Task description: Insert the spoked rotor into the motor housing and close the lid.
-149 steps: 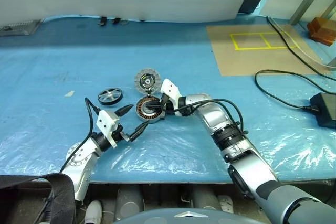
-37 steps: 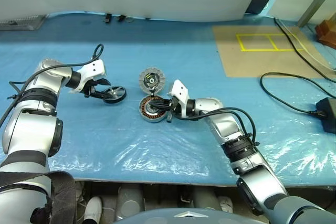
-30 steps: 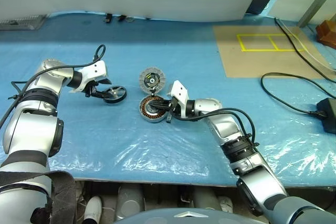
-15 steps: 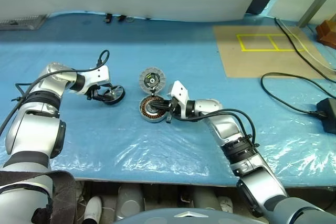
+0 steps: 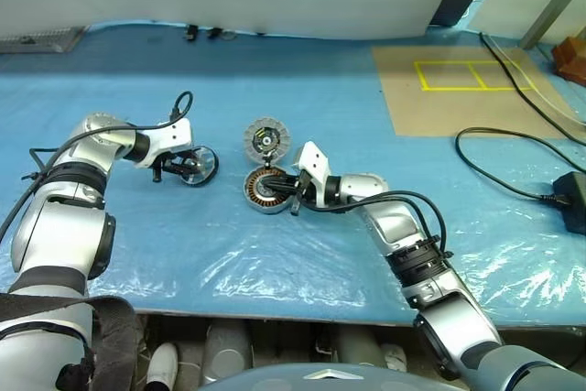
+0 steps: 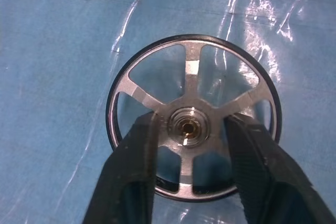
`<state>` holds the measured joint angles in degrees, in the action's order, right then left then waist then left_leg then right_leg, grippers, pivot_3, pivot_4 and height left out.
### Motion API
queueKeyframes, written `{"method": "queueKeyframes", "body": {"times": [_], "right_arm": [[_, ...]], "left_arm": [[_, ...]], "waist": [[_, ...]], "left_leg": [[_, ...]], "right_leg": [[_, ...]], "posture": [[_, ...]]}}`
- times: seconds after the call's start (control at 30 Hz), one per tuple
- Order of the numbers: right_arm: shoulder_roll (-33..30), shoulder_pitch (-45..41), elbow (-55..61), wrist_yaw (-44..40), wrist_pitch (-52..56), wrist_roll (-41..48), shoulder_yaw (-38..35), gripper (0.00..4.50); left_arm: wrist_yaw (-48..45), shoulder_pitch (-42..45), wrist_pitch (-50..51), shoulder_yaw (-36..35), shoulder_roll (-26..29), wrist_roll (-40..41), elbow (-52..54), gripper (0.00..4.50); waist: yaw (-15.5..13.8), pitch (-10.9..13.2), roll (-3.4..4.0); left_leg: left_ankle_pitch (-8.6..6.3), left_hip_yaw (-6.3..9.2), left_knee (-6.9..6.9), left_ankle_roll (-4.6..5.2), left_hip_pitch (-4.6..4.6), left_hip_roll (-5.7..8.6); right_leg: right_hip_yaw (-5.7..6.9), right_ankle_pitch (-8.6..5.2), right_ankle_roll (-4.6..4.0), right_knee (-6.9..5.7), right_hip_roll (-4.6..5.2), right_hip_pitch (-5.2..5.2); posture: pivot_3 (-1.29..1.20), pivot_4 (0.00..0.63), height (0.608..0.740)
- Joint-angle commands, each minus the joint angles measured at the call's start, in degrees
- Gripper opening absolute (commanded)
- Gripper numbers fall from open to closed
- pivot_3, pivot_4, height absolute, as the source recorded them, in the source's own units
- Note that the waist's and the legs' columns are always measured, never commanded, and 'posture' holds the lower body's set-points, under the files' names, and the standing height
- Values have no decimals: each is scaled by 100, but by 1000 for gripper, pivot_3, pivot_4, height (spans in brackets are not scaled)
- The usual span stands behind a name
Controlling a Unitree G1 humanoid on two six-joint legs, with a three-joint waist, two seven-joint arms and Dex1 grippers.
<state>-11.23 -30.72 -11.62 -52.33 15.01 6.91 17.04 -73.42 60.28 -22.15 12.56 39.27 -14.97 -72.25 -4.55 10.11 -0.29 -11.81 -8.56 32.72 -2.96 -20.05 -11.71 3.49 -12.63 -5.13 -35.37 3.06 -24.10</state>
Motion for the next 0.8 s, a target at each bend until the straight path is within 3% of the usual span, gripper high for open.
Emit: {"method": "queueKeyframes", "body": {"times": [0.03, 0.2, 0.53, 0.8], "right_arm": [[38, -16, 228, -3, -66, 104, -24, 0], [13, -8, 199, -16, -94, 104, -44, 0], [-231, 89, 450, -116, 9, 306, -242, 0], [-613, 411, 828, -310, 96, 569, -421, 0]], "left_arm": [[-38, -11, -15, -3, 58, -31, -10, 1455], [-160, -16, -28, -61, 102, 55, 20, 1455], [-1183, -7, 539, -1078, -110, 1365, 568, 1455], [-1483, -977, 2112, -1382, -620, 2457, 2685, 1455]], "waist": [[0, 0, 0], [1, 0, 0], [-26, 9, -13], [-91, 9, -13]], "left_leg": [[0, 0, 1, 0, 0, 1], [0, 0, -3, -1, -1, 1], [0, -1, -4, -1, -10, 0], [0, -4, -9, -1, -11, 0]], "right_leg": [[0, 0, 0, 0, 1, 0], [0, 0, 0, 0, 0, -1], [1, 1, 0, 5, 0, -7], [2, 0, 0, 8, 1, -8]], "posture": [[0, 150, 740], [0, 150, 740], [0, 150, 740], [0, 150, 740]]}}
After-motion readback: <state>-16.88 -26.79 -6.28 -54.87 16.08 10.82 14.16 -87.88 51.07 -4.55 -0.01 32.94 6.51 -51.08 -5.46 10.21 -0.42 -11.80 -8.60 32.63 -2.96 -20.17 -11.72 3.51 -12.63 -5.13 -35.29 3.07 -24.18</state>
